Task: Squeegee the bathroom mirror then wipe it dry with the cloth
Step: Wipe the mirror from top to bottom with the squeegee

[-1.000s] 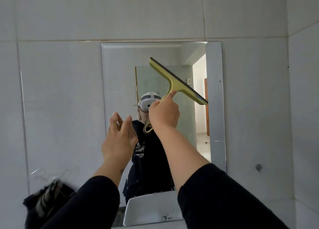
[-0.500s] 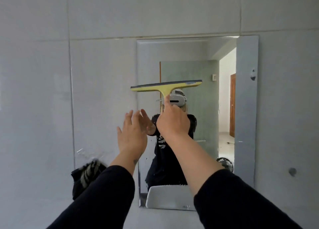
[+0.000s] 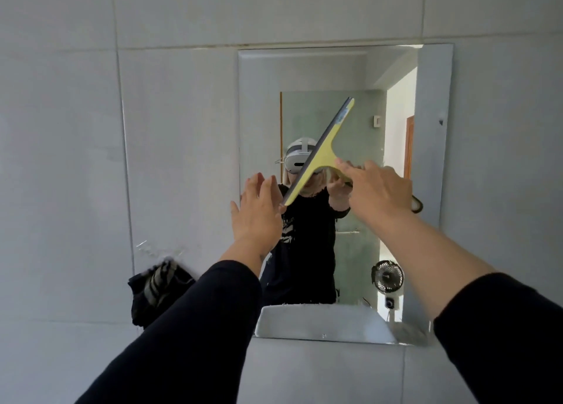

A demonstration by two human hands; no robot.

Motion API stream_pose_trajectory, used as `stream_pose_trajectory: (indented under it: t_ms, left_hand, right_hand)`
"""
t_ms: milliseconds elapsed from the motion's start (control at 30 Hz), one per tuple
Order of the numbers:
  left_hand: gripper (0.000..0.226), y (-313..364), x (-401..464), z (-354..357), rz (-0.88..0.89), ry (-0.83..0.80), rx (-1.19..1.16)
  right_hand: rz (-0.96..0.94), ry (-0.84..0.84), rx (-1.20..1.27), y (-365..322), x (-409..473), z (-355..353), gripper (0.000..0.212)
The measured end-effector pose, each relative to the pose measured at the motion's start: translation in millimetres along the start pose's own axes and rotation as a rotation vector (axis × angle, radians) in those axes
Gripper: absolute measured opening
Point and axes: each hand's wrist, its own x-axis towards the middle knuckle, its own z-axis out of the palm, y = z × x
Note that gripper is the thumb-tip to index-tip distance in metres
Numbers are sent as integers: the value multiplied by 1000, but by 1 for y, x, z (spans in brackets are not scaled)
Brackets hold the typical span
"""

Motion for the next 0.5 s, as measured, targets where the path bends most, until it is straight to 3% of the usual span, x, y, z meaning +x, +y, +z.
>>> stream_pose_trajectory:
  t_ms: [300, 500]
  left_hand:
    - [79, 16, -1, 16, 41, -96, 52]
    - [79, 15, 1, 23, 38, -120, 82]
  right_hand:
    - [184, -50, -38, 55, -12, -2, 79]
    - [272, -54, 38, 77, -21, 8, 75]
